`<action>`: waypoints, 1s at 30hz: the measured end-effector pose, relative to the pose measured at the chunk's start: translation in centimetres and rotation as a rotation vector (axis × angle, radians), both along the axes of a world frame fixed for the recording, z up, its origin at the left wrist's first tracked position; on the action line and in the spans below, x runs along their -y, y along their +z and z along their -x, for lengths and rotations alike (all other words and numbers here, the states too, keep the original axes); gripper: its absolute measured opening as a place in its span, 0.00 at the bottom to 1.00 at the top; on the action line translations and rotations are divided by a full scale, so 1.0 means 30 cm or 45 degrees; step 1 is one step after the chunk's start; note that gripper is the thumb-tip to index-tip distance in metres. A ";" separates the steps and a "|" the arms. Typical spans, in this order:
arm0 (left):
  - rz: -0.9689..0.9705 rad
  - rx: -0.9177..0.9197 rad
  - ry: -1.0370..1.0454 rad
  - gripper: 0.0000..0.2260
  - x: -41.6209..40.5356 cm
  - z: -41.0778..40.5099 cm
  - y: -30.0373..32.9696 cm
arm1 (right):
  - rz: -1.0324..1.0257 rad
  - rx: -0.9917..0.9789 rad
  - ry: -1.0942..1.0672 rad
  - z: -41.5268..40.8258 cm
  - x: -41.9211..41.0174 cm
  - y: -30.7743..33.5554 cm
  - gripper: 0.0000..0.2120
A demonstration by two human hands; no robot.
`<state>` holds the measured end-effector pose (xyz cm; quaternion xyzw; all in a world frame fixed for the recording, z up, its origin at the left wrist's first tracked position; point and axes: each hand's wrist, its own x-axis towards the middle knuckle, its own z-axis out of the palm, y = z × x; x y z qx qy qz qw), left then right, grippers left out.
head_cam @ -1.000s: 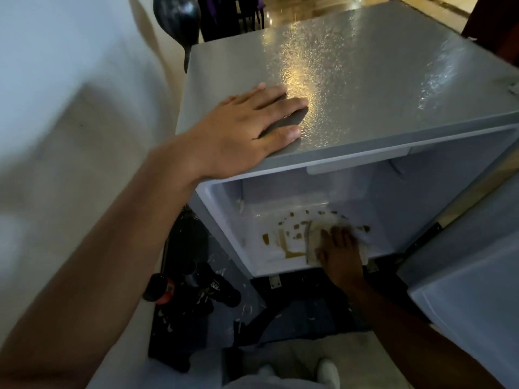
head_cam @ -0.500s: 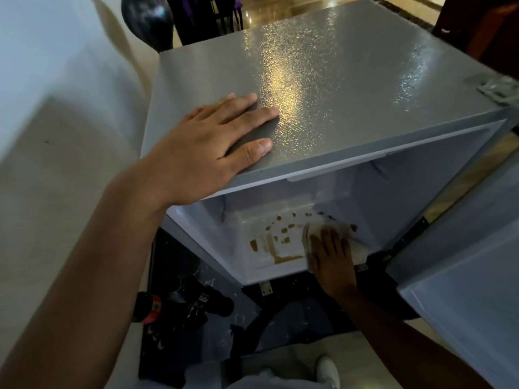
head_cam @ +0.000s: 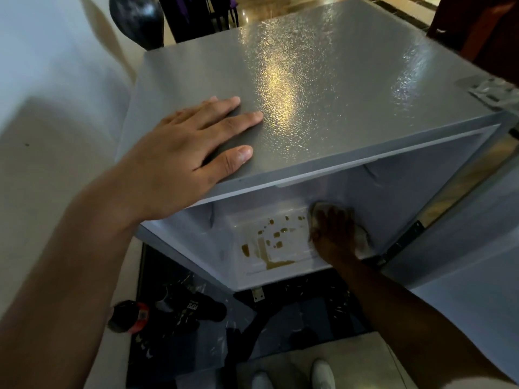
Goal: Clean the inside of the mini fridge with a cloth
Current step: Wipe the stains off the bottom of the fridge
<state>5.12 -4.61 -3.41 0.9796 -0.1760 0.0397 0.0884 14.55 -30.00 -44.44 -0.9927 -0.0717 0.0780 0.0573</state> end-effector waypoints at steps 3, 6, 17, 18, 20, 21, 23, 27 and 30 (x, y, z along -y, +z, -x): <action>0.007 -0.001 -0.002 0.25 -0.003 0.002 0.000 | -0.039 -0.013 -0.002 -0.015 -0.017 -0.008 0.32; 0.015 -0.002 -0.001 0.25 0.002 0.004 -0.001 | -0.040 0.056 0.079 0.108 -0.022 -0.010 0.28; 0.026 -0.003 -0.010 0.25 0.004 0.002 -0.001 | -0.069 0.062 0.132 0.212 0.021 -0.033 0.28; 0.021 -0.005 -0.002 0.25 0.006 0.003 -0.002 | -0.068 0.032 0.112 0.175 0.013 -0.036 0.29; 0.018 -0.006 0.006 0.25 0.009 0.007 0.000 | -0.051 0.054 0.093 0.103 -0.019 -0.029 0.29; 0.018 -0.006 0.006 0.25 0.011 0.010 0.002 | -0.027 0.089 0.097 0.067 -0.033 -0.016 0.29; 0.008 -0.015 0.010 0.25 0.010 0.013 0.004 | 0.006 0.113 0.156 -0.008 -0.054 0.021 0.27; 0.003 -0.021 0.006 0.25 0.005 0.010 0.008 | 0.041 0.153 -0.004 -0.057 0.004 0.004 0.17; 0.002 -0.028 0.009 0.24 0.010 0.011 0.009 | 0.048 0.108 -0.128 -0.008 0.045 -0.062 0.23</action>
